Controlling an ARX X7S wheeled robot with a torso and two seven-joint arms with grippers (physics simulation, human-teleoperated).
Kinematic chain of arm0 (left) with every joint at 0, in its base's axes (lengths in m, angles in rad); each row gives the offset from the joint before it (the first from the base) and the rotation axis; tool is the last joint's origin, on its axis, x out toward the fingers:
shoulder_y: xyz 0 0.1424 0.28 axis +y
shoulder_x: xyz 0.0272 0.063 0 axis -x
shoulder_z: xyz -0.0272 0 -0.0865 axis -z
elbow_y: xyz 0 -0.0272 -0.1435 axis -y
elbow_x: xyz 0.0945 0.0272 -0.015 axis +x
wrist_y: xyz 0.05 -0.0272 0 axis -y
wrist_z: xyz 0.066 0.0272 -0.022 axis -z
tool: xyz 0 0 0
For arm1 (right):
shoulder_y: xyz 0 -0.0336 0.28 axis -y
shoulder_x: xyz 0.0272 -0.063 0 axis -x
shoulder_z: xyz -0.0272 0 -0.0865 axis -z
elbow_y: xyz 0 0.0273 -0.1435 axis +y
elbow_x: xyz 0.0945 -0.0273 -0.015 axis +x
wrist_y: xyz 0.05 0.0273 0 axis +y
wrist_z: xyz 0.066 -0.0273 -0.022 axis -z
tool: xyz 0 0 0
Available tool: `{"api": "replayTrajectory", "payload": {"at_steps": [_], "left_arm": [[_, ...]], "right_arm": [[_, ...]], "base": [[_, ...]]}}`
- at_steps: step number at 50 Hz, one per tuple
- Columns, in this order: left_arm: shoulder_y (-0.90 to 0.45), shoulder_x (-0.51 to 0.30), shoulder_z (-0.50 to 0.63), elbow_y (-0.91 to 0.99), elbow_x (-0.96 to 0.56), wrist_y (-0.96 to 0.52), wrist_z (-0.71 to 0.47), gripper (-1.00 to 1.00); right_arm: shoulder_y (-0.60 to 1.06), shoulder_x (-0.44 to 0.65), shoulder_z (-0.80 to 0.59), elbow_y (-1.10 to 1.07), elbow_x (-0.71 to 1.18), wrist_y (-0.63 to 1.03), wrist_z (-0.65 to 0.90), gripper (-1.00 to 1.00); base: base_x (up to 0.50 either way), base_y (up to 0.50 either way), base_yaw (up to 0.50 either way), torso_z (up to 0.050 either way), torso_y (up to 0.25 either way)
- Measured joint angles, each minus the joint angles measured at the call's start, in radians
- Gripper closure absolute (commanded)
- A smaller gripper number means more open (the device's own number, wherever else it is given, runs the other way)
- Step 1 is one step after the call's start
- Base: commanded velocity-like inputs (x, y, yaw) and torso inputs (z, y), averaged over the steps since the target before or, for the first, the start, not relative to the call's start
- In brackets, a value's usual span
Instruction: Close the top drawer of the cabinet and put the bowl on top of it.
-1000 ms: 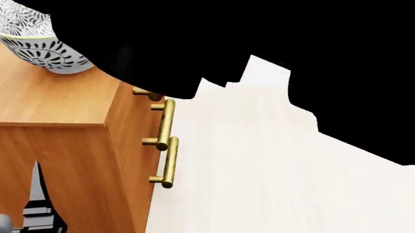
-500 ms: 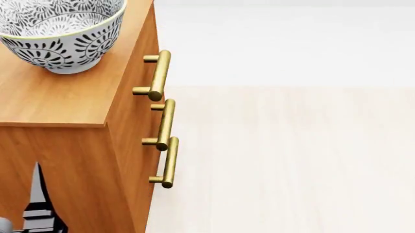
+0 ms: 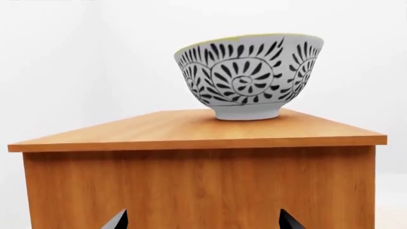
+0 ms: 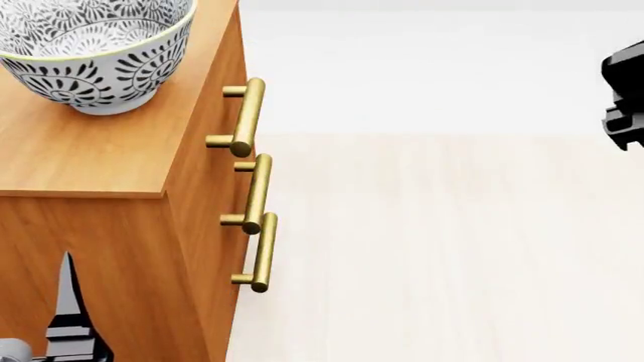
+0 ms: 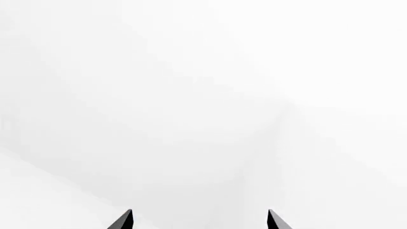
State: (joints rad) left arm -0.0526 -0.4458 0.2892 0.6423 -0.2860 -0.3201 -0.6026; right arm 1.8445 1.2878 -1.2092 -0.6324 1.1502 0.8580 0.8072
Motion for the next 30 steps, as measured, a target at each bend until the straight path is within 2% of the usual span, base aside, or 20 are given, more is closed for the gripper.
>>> {"api": "replayTrajectory", "payload": {"at_steps": [10,30], "left_arm": [[0.0,-0.002,0.006,0.011,0.005,-0.007,-0.006,-1.0],[0.007,-0.012,0.002,0.038,0.005,-0.018,-0.019,-1.0]], "right_arm": [[-0.138,0.093,-0.061,-0.054,-0.042,-0.123,0.033,-1.0],[-0.334,0.203,-0.184,-0.075,-0.138,-0.313,0.074,-1.0]], "base": [[0.0,0.0,0.0,0.0,0.0],[0.0,0.0,0.0,0.0,0.0]]}}
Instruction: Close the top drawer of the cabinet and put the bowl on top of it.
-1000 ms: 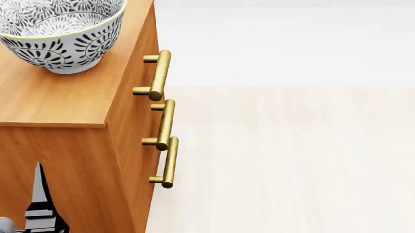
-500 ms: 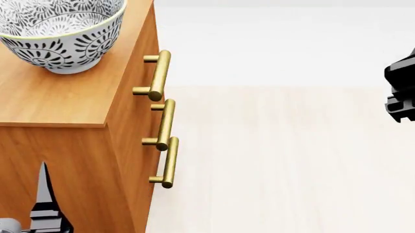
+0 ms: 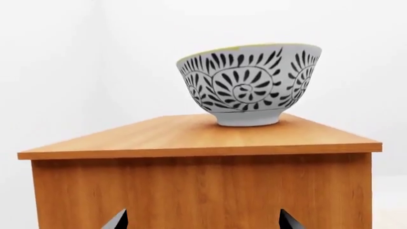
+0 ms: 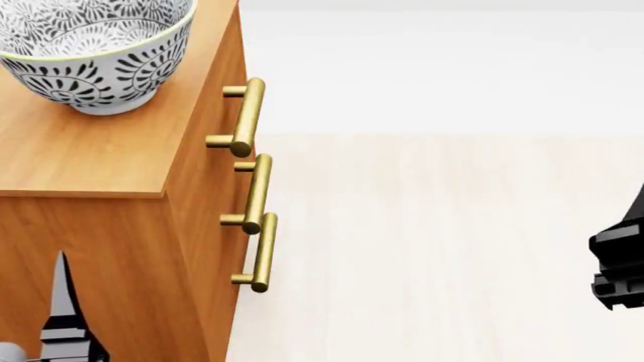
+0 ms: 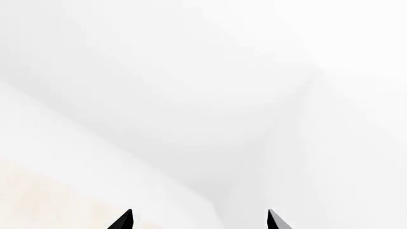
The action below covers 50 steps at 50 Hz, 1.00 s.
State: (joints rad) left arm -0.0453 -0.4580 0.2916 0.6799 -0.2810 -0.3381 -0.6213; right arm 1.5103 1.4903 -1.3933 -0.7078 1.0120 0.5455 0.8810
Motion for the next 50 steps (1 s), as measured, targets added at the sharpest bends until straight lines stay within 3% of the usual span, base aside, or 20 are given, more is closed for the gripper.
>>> {"api": "replayTrajectory", "payload": {"at_steps": [13,50], "left_arm": [[0.002,-0.004,0.001,0.008,0.002,-0.004,-0.006,-1.0],[0.001,-0.008,0.006,0.019,0.001,-0.007,-0.017,-1.0]], "right_arm": [[-0.11,0.058,-0.089,0.04,-0.048,-0.136,0.042,-1.0],[-0.24,0.08,-0.2,0.106,-0.079,-0.298,0.174,-1.0]], "base": [[0.0,0.0,0.0,0.0,0.0],[0.0,0.0,0.0,0.0,0.0]]}}
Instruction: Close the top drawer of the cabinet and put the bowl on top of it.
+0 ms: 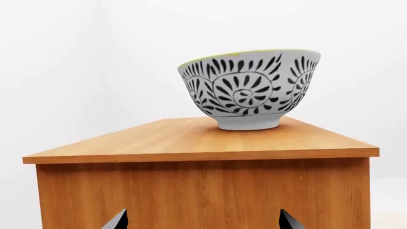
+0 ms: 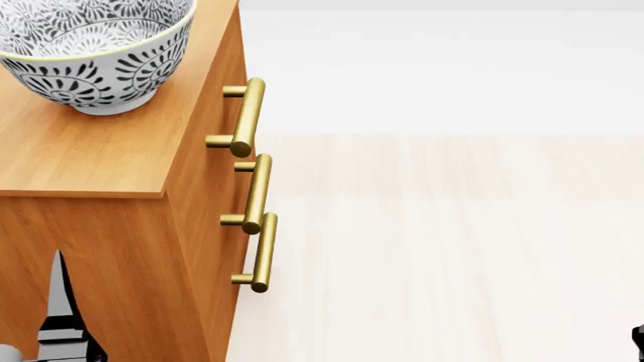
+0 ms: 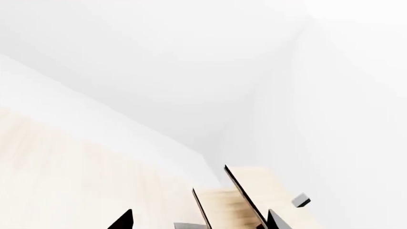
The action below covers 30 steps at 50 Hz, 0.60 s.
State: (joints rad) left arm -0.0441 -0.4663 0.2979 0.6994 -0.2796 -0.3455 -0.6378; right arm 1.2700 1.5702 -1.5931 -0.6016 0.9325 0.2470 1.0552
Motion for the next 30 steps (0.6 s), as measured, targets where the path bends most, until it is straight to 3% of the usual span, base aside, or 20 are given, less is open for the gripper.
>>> {"api": "replayTrajectory", "payload": {"at_steps": [18,30], "left_arm": [[0.014,-0.012,-0.016,0.037,-0.009,-0.004,-0.013,-1.0],[0.039,-0.033,-0.039,0.109,-0.005,-0.014,-0.038,-1.0]], "right_arm": [[-0.009,0.001,0.0,-0.042,-0.016,-0.03,0.037,-1.0],[0.054,0.001,0.066,-0.177,0.018,0.044,0.086,-1.0]], "base": [[0.0,0.0,0.0,0.0,0.0],[0.0,0.0,0.0,0.0,0.0]]}}
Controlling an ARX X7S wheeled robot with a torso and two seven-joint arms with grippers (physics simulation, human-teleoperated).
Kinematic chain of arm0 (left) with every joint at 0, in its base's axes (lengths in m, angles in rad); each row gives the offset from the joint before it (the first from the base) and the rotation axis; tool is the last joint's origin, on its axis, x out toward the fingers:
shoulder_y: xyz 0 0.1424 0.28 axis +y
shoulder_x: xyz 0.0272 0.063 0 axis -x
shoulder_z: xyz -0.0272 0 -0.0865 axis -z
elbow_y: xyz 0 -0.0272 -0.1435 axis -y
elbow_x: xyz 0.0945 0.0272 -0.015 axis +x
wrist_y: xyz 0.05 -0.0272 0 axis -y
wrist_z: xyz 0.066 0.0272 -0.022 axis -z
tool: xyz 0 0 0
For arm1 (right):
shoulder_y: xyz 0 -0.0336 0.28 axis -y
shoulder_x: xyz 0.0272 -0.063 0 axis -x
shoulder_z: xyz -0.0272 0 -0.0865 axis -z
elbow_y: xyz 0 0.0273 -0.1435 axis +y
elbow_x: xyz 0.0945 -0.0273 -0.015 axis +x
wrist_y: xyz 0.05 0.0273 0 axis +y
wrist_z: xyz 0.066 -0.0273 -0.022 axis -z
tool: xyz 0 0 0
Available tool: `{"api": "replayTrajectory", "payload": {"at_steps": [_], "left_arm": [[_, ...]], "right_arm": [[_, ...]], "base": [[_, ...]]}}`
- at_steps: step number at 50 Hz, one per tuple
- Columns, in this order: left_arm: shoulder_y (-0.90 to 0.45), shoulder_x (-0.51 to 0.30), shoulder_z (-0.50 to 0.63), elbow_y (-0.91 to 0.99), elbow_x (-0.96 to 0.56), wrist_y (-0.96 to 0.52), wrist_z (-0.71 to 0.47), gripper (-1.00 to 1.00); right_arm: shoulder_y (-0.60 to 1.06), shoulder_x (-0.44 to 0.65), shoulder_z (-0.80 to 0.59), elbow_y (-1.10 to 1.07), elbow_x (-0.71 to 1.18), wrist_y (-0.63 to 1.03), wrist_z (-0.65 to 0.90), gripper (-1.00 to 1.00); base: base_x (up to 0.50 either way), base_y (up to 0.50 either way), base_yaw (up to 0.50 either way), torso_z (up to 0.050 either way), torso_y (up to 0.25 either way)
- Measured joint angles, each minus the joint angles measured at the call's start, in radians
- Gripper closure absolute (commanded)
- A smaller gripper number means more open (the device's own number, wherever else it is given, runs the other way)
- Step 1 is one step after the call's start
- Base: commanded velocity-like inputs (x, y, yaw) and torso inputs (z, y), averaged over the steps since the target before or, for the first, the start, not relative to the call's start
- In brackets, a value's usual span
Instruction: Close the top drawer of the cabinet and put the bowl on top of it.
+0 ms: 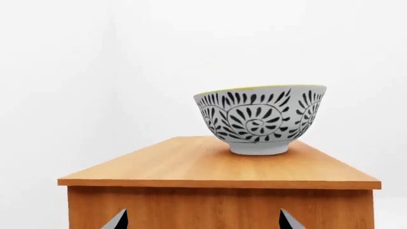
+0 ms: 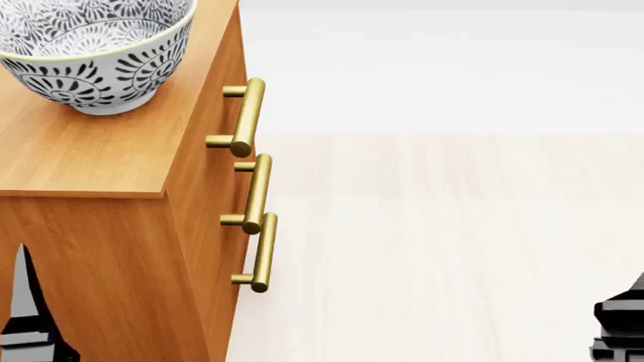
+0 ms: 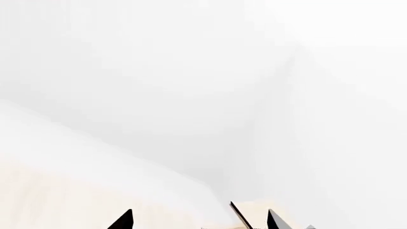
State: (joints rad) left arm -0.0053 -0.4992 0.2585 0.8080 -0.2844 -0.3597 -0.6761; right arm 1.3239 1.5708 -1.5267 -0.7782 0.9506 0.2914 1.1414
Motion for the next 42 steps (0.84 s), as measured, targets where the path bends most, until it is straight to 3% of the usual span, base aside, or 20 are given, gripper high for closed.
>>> {"api": "replayTrajectory", "payload": {"at_steps": [25,33,42], "left_arm": [[0.052,-0.073,-0.057,0.189,-0.01,-0.026,-0.078,-1.0],[0.02,-0.226,0.026,0.216,-0.067,0.053,-0.243,-1.0],[-0.112,-0.46,0.254,0.23,-0.114,0.203,-0.499,-1.0]], "right_arm": [[0.202,0.0,0.213,-0.24,0.209,0.237,0.049,-1.0],[0.304,0.0,0.322,-0.256,0.341,0.331,0.017,-1.0],[0.408,0.0,0.431,-0.264,0.485,0.428,-0.012,-1.0]], "base": [[0.0,0.0,0.0,0.0,0.0],[0.0,0.0,0.0,0.0,0.0],[0.0,0.0,0.0,0.0,0.0]]}}
